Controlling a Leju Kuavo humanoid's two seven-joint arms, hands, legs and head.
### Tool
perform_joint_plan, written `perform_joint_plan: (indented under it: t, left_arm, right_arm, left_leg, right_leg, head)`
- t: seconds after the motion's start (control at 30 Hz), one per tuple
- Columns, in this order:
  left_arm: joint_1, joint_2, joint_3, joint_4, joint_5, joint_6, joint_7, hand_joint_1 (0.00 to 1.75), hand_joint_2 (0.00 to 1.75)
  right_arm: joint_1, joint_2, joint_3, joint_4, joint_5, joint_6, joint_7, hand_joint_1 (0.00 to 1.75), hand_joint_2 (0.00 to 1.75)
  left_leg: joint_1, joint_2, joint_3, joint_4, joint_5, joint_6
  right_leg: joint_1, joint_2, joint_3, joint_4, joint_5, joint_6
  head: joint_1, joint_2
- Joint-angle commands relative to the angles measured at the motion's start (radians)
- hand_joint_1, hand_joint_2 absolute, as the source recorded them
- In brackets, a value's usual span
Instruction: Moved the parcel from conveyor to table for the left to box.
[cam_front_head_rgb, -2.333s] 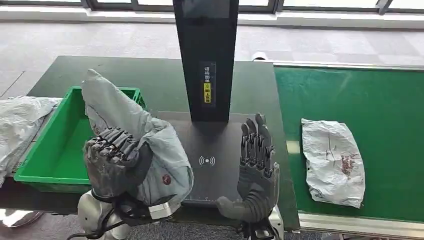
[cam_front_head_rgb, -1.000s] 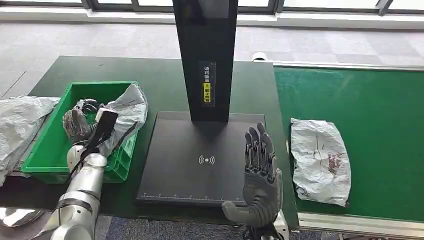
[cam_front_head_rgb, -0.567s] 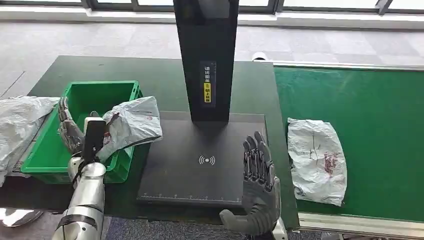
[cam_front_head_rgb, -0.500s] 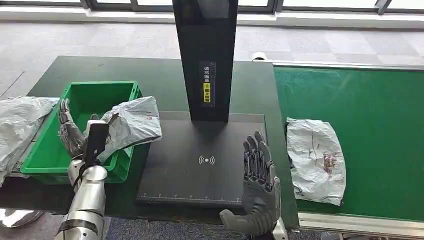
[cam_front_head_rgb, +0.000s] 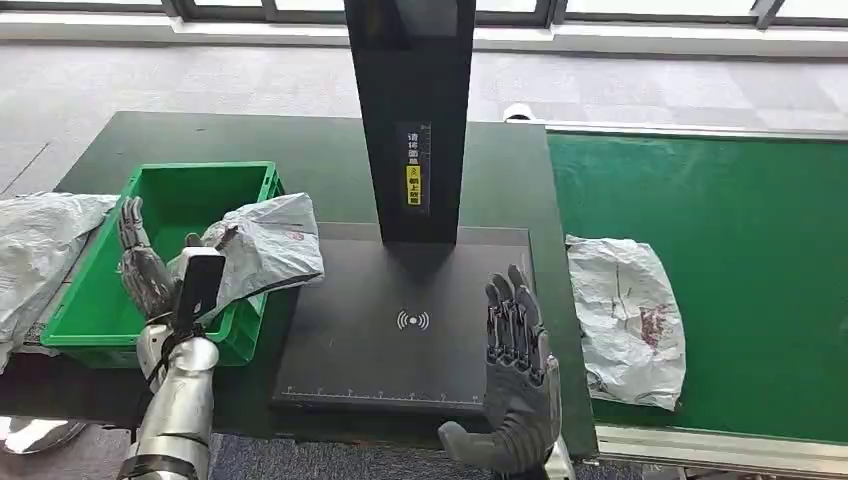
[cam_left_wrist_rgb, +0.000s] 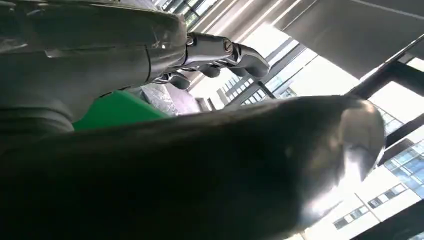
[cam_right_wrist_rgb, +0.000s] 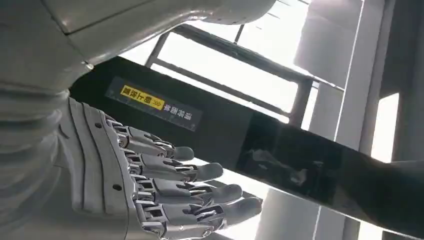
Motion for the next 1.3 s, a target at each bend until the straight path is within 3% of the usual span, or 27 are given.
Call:
perform_joint_plan:
  t: [0.03, 0.1, 0.17, 0.2, 0.23, 0.27, 0.4, 0.6, 0.77, 1.1, 1.17, 1.3]
  left_arm:
    - [0.471, -0.060, -0.490, -0.571, 0.445, -0.397, -0.169, 0.00, 0.00]
    - [0.500, -0.037, -0.623, -0.600, 0.504, -0.398, -0.173, 0.00, 0.00]
    - [0.507, -0.032, -0.650, -0.598, 0.537, -0.393, -0.173, 0.00, 0.00]
    - [0.506, -0.032, -0.644, -0.590, 0.580, -0.439, -0.173, 0.00, 0.00]
    - [0.509, -0.035, -0.629, -0.579, 0.587, -0.458, -0.173, 0.00, 0.00]
    - [0.515, -0.044, -0.609, -0.573, 0.580, -0.456, -0.173, 0.00, 0.00]
    - [0.541, -0.070, -0.561, -0.592, 0.579, -0.462, -0.173, 0.00, 0.00]
    - [0.591, -0.129, -0.484, -0.640, 0.501, -0.520, -0.166, 0.00, 0.00]
    - [0.567, -0.158, -0.437, -0.595, 0.465, -0.595, -0.170, 0.00, 0.00]
    - [0.550, -0.161, -0.433, -0.574, 0.452, -0.608, -0.165, 0.00, 0.00]
    - [0.541, -0.152, -0.430, -0.568, 0.441, -0.616, -0.167, 0.00, 0.00]
    - [0.536, -0.145, -0.443, -0.558, 0.417, -0.616, -0.169, 0.00, 0.00]
  right_arm:
    - [0.123, 0.106, -0.703, 0.322, 0.280, 0.002, 0.011, 0.00, 1.75]
    - [0.069, 0.106, -0.844, 0.471, 0.426, 0.002, 0.061, 0.00, 1.75]
    - [0.042, 0.153, -1.007, 0.529, 0.648, 0.002, 0.125, 0.00, 1.75]
    - [0.037, 0.158, -1.023, 0.568, 0.617, 0.002, 0.103, 0.00, 1.75]
    - [0.043, 0.175, -1.074, 0.547, 0.688, 0.002, 0.128, 0.00, 0.00]
    - [0.047, 0.204, -1.150, 0.527, 0.822, 0.002, 0.190, 0.00, 1.75]
    - [0.020, 0.234, -1.304, 0.536, 1.011, 0.002, 0.272, 0.00, 1.75]
    - [0.006, 0.217, -1.374, 0.584, 1.100, 0.002, 0.369, 0.00, 1.75]
    - [0.020, 0.154, -1.418, 0.664, 1.135, 0.002, 0.514, 0.00, 1.75]
    - [0.026, 0.135, -1.442, 0.721, 1.135, 0.004, 0.522, 0.00, 1.75]
    - [-0.026, 0.120, -1.435, 0.867, 1.174, 0.057, 0.552, 0.00, 1.75]
    - [-0.039, 0.116, -1.425, 0.903, 1.188, 0.072, 0.567, 0.00, 1.75]
  left_leg:
    - [0.000, 0.002, 0.004, -0.004, 0.000, 0.001]
    - [-0.001, 0.001, 0.005, -0.006, -0.002, 0.001]
    - [-0.001, -0.004, 0.000, -0.001, -0.003, 0.003]
    - [-0.001, -0.006, 0.000, -0.001, -0.003, 0.005]
    - [-0.001, -0.005, -0.001, 0.000, -0.005, 0.006]
    - [-0.001, -0.004, 0.000, -0.001, -0.004, 0.007]
    - [-0.002, -0.003, 0.001, -0.001, -0.006, 0.007]
    - [-0.002, 0.000, 0.000, 0.001, -0.007, 0.008]
    - [-0.002, -0.004, 0.000, 0.000, -0.006, 0.008]
    - [-0.002, -0.003, 0.000, 0.000, -0.006, 0.008]
    - [-0.002, -0.005, 0.000, -0.001, -0.005, 0.008]
    - [-0.002, 0.000, 0.001, -0.001, -0.006, 0.007]
  right_leg:
    - [0.000, 0.001, 0.004, -0.005, 0.001, 0.001]
    - [-0.001, 0.000, 0.007, -0.009, 0.001, 0.002]
    - [-0.002, -0.004, 0.003, -0.005, -0.002, 0.004]
    - [-0.003, -0.006, 0.005, -0.006, -0.003, 0.006]
    - [-0.003, -0.007, 0.005, -0.005, -0.004, 0.006]
    - [-0.003, -0.006, 0.007, -0.008, -0.003, 0.007]
    - [-0.005, -0.005, 0.006, -0.008, -0.003, 0.006]
    - [-0.004, -0.003, 0.004, -0.005, -0.003, 0.006]
    - [-0.004, -0.006, 0.006, -0.007, -0.003, 0.007]
    - [-0.004, -0.005, 0.005, -0.006, -0.004, 0.007]
    - [-0.004, -0.007, 0.006, -0.008, -0.003, 0.007]
    - [-0.004, -0.003, 0.005, -0.007, -0.003, 0.006]
  head:
    - [0.000, 0.000]
    - [0.000, 0.000]
    - [0.000, 0.000]
    - [0.000, 0.000]
    - [0.001, 0.000]
    - [0.001, 0.000]
    - [0.000, 0.000]
    - [0.000, 0.000]
    - [0.000, 0.000]
    - [0.000, 0.000]
    - [0.000, 0.000]
    - [0.000, 0.000]
